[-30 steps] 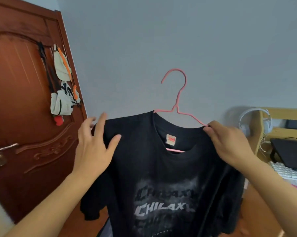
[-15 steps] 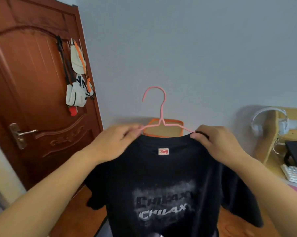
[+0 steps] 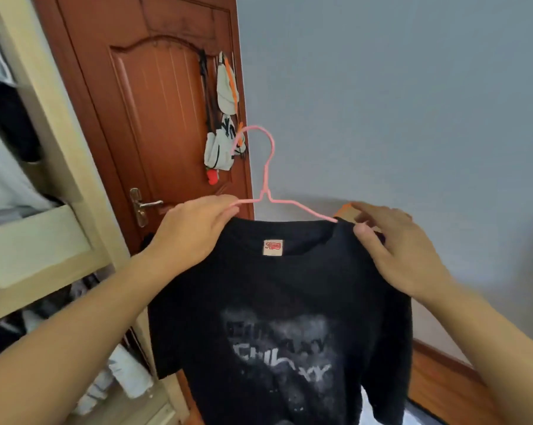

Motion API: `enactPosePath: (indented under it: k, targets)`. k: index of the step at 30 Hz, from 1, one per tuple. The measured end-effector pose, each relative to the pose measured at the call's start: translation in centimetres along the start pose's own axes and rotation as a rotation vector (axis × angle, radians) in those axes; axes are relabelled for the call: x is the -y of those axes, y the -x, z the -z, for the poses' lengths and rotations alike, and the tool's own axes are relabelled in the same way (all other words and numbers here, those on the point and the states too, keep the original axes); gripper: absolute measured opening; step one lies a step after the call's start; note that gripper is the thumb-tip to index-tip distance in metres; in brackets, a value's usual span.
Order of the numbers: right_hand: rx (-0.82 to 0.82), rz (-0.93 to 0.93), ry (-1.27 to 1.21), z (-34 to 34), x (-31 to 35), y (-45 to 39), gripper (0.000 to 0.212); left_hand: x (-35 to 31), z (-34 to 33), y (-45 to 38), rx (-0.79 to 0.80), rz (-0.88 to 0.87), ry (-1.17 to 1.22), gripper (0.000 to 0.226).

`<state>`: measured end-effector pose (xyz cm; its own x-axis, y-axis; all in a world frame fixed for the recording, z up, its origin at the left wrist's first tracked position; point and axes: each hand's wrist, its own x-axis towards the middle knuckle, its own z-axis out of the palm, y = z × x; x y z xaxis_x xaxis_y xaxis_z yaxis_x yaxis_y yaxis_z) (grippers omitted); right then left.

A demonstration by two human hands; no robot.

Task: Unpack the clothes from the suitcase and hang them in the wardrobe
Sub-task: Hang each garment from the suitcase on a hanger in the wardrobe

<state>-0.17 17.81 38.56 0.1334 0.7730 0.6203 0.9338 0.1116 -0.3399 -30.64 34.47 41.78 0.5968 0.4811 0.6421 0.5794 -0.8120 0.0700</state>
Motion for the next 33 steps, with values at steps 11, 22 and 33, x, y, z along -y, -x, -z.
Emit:
enactPosePath:
  k: [11,22,33]
  targets:
    - [0.519,0.158,-0.566,-11.9,26.9,-11.2,0.041,27.2,15.4,6.4,-0.067,0.253,-0.059,0.037]
    - [0.302,0.216,-0.551,-19.1,52.5,-24.4,0.025,47.1,34.1,6.9,-0.114,0.445,-0.1,0.035]
    - [-0.238,0.377,-0.194,-18.9,71.3,-37.5,0.037,53.4,57.8,22.2,-0.53,0.526,-1.153,0.051]
